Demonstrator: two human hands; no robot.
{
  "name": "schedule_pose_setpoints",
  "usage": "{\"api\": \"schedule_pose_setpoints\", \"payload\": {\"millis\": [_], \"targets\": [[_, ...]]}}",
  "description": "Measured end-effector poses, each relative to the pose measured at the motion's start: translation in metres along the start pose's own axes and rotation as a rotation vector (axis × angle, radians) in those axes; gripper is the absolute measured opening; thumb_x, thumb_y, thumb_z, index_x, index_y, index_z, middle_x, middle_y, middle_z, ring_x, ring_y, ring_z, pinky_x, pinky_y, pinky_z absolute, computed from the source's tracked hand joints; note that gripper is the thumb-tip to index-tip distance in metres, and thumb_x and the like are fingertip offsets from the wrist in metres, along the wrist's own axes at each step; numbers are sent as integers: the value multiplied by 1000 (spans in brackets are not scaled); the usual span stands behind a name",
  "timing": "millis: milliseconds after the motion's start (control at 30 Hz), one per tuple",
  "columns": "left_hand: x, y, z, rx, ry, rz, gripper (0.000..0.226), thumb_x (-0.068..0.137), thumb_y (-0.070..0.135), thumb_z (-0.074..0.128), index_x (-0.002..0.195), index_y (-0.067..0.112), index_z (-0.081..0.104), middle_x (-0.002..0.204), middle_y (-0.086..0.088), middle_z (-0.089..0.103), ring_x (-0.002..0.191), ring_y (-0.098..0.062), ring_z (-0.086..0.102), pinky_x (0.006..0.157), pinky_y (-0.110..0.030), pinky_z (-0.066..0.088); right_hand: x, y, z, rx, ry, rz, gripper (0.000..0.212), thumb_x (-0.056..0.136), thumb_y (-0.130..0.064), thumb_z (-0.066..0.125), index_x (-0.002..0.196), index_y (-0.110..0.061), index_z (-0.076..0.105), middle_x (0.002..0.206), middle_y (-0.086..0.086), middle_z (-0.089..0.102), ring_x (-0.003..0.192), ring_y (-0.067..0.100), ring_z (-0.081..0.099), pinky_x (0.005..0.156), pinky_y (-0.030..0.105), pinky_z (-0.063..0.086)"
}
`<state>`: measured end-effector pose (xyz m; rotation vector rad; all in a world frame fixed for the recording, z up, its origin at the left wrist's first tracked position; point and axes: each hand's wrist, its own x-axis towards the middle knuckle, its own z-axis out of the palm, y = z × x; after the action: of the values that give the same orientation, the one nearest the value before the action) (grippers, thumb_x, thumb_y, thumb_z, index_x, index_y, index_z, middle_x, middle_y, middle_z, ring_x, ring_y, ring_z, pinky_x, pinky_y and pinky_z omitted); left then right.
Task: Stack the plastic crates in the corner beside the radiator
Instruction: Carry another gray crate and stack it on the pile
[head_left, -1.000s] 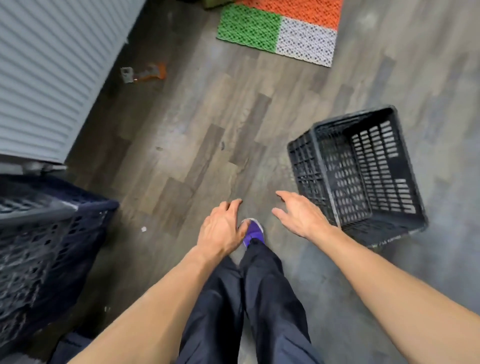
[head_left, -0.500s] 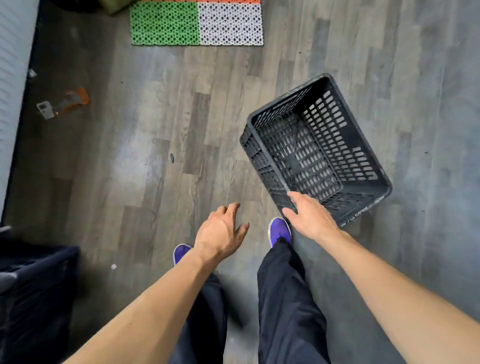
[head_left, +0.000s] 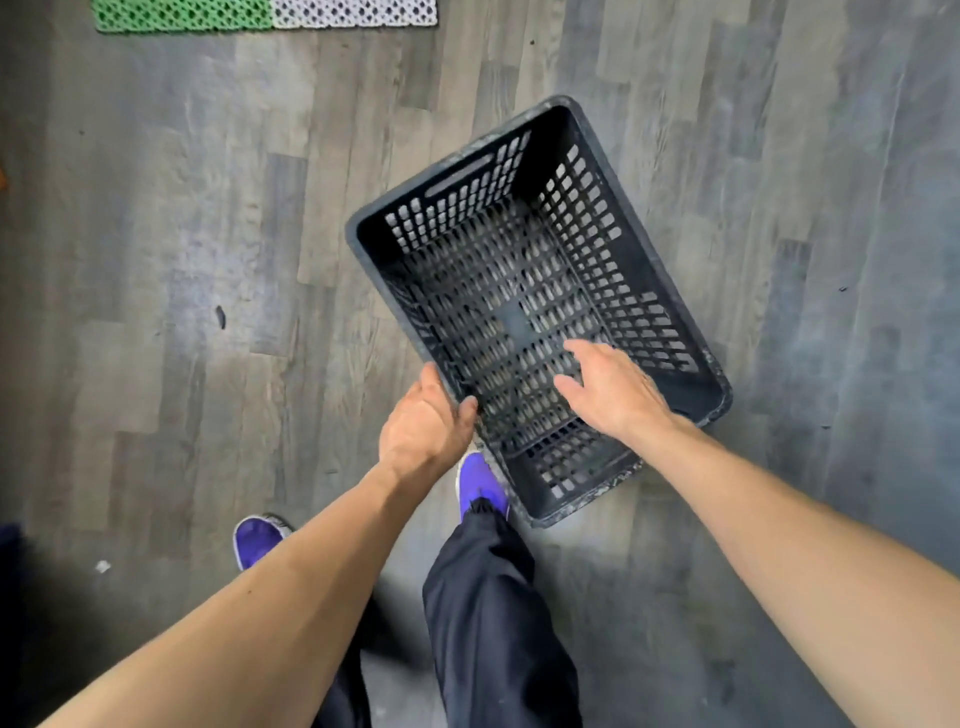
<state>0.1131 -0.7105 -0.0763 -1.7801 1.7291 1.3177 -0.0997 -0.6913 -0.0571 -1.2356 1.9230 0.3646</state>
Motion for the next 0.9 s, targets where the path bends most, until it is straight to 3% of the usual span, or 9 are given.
{"api": "schedule_pose_setpoints", "payload": {"millis": [133, 200, 300, 433, 567, 667, 800, 900], "targets": [[32, 1, 18, -63, 37, -104, 75, 97, 42, 49, 150, -1, 18, 145, -22, 46, 128, -37, 50, 101, -41, 41, 33, 23, -11, -5, 68, -11, 57, 99, -36, 50, 150, -17, 33, 147, 9, 42, 136, 29, 35, 106, 46, 37], [43, 0, 27, -82, 28, -115, 81, 97, 40, 48, 151, -5, 7, 148, -24, 41, 131, -38, 47, 104, -41, 40, 50, 34, -17, -12, 112, -5, 57, 99, -34, 50, 150, -16, 31, 150, 8, 36, 138, 29, 30, 107, 47, 35], [51, -3, 39, -106, 52, -124, 91, 98, 40, 46, 149, -8, -11, 152, -26, 34, 137, -37, 42, 107, -41, 39, 71, 49, -27, -48, 163, 57, 60, 98, -32, 50, 151, -15, 26, 154, 7, 25, 138, 31, 24, 103, 49, 37], [53, -3, 46, -156, 106, -121, 92, 96, 35, 49, 149, -5, -15, 153, -24, 34, 136, -37, 42, 108, -44, 40, 86, 65, -30, -79, 209, 156, 67, 95, -24, 54, 151, -17, 19, 156, 10, 14, 134, 34, 24, 96, 48, 40], [55, 3, 44, -205, 108, -156, 89, 96, 29, 51, 150, -5, -10, 151, -27, 35, 133, -42, 43, 107, -47, 39, 96, 69, -27, -56, 174, 210, 78, 91, -27, 58, 153, -23, 11, 158, 15, 10, 137, 37, 22, 105, 48, 35], [64, 5, 43, -254, 116, -255, 84, 94, 31, 53, 149, -4, 0, 145, -28, 42, 128, -43, 47, 106, -50, 39, 103, 65, -25, 7, 168, 214, 77, 86, -32, 63, 147, -22, 17, 155, 20, 16, 138, 40, 26, 114, 50, 27], [74, 5, 38, -382, 146, -388, 64, 86, 34, 59, 131, 4, 24, 127, -21, 55, 111, -41, 58, 97, -52, 47, 104, 59, -37, 101, 203, 248, 60, 82, -30, 64, 127, -21, 25, 131, 17, 37, 117, 39, 43, 99, 49, 37], [76, -5, 30, -477, 109, -436, 60, 80, 41, 60, 121, 9, 29, 115, -19, 61, 100, -39, 65, 91, -49, 54, 101, 57, -52, 165, 200, 271, 63, 84, -28, 63, 131, -25, 21, 128, 18, 40, 114, 37, 45, 89, 45, 38]]}}
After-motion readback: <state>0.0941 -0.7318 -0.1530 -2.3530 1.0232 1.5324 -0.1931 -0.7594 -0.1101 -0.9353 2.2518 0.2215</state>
